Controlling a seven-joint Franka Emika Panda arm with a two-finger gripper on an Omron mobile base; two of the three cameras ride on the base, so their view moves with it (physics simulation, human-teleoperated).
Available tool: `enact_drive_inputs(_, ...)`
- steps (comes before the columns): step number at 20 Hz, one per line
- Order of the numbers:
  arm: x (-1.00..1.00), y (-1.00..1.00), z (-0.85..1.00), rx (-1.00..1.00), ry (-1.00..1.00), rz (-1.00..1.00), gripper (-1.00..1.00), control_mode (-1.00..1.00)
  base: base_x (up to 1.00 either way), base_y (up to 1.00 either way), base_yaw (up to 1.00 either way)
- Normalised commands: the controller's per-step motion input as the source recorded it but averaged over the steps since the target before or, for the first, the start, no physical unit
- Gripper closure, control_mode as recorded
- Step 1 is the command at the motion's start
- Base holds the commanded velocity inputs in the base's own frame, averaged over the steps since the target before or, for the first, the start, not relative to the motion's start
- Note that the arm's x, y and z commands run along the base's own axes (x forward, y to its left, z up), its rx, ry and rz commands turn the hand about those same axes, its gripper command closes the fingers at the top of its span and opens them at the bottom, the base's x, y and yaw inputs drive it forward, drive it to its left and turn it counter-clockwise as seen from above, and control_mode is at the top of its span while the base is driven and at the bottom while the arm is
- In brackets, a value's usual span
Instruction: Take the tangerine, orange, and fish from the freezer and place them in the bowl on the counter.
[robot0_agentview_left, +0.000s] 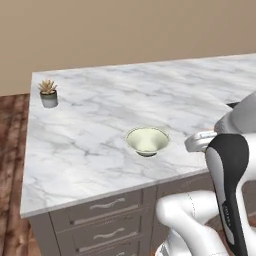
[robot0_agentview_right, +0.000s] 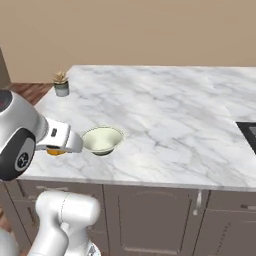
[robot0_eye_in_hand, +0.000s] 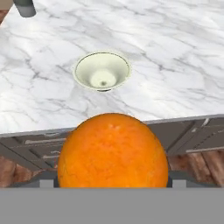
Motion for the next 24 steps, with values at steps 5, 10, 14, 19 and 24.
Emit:
enact_drive_inputs(5,0.0,0.0,0.0,0.0,0.0,0.0,1.0,1.0,0.63,0.03,0.11)
enact_drive_inputs(10,0.0,0.0,0.0,0.0,0.0,0.0,1.0,1.0,0.41,0.0,0.13)
enact_drive_inputs(14,0.0,0.0,0.0,0.0,0.0,0.0,1.0,1.0,0.38,-0.02,0.09)
enact_drive_inputs(19,0.49,-0.02,-0.66,0.0,0.03,0.08,1.0,-1.0,0.0,0.0,0.0)
enact_drive_inputs(24,0.49,0.0,-0.78,0.0,0.03,0.04,1.0,-1.0,0.0,0.0,0.0)
